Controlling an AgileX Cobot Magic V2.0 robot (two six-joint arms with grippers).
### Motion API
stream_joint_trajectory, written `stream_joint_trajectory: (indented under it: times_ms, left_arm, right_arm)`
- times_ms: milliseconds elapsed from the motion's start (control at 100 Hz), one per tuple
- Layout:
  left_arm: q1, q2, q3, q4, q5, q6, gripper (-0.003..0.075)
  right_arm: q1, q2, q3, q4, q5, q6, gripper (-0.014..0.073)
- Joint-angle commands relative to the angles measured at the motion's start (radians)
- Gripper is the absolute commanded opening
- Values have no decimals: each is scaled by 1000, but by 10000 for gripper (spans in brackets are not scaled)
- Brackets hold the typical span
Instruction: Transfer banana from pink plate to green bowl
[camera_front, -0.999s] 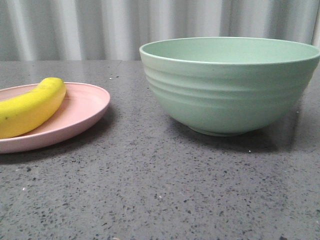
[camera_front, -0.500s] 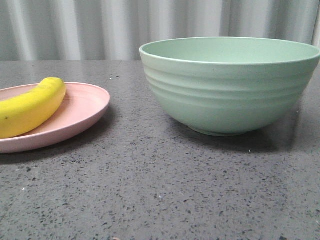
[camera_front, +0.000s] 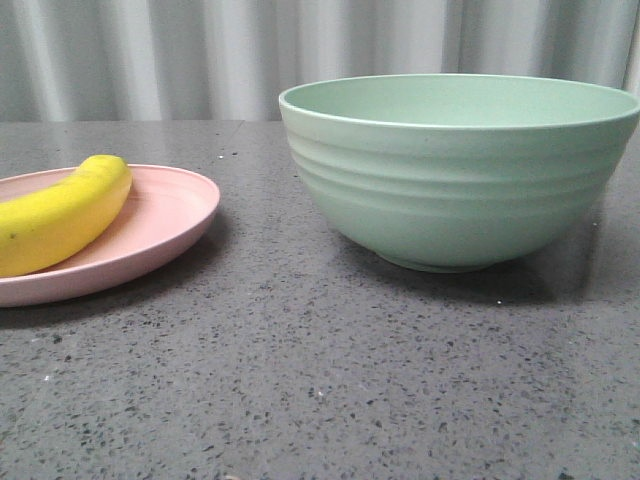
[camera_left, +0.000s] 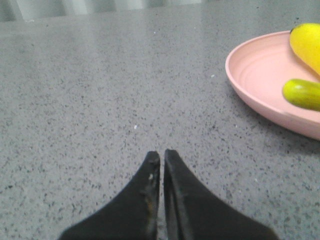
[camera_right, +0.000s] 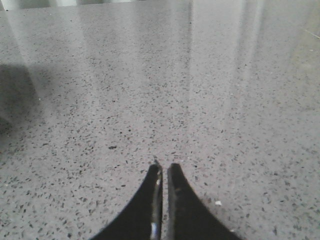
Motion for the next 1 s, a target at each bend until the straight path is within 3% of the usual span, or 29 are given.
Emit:
stream_joint_trajectory:
  times_ms: [0, 450, 780, 989]
  left_arm:
    - [4, -29, 11, 5, -128, -9, -20]
    - [4, -29, 11, 5, -165, -9, -20]
    - [4, -29, 11, -7, -201, -9, -20]
    - [4, -29, 11, -7, -223, -9, -20]
  right_arm:
    - [-5, -24, 21, -10, -26, -6, -64]
    - [-5, -24, 21, -11, -33, -6, -64]
    - [-5, -24, 21, -11, -191, -6, -64]
    - [-5, -22, 21, -11, -184, -11, -64]
